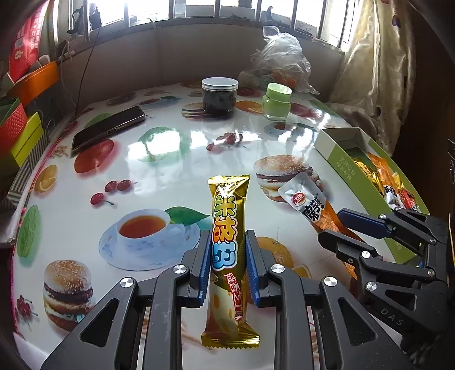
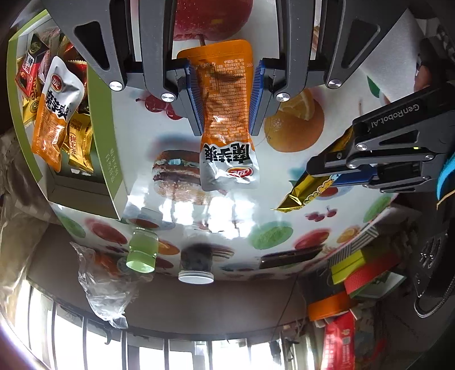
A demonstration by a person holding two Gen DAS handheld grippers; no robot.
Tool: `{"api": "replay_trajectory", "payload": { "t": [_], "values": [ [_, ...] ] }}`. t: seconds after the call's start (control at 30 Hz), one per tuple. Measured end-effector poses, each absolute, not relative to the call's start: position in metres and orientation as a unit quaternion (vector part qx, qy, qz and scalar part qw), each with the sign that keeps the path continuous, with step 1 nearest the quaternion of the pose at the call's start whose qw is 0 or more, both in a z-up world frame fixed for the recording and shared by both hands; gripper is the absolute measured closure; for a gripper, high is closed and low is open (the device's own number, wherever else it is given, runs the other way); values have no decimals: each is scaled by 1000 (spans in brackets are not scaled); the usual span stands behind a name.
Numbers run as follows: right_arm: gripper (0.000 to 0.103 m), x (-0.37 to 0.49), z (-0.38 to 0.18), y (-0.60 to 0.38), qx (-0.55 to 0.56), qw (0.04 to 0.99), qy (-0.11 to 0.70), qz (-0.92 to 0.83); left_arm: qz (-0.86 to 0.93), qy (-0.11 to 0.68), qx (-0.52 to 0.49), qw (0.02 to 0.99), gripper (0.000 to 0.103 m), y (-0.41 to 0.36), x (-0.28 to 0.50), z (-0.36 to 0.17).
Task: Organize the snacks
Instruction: 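Lift and carry the orange pouch and gold wafer bar over the green box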
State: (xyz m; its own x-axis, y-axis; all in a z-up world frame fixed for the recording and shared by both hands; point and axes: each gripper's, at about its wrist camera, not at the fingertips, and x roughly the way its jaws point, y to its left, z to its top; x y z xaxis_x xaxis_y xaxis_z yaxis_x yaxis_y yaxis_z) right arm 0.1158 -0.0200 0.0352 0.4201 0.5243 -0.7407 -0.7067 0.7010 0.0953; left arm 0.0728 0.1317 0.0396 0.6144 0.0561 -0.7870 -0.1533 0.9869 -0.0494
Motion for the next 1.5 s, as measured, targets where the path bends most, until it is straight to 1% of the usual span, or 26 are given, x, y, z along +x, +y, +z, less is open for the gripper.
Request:
{"api": "replay_trajectory", "payload": {
  "t": [0.67,1.1,1.5],
  "values": [
    [73,111,63,-61,-69,856,378,345,36,418,-40,907,79,99,77,70],
    [73,119,82,-96,-41,874,367,314,2,411,-36,911,79,72,97,85],
    [73,129,92,-137,-18,893,367,261,-48,416,-53,906,79,44,129,90]
  ]
}}
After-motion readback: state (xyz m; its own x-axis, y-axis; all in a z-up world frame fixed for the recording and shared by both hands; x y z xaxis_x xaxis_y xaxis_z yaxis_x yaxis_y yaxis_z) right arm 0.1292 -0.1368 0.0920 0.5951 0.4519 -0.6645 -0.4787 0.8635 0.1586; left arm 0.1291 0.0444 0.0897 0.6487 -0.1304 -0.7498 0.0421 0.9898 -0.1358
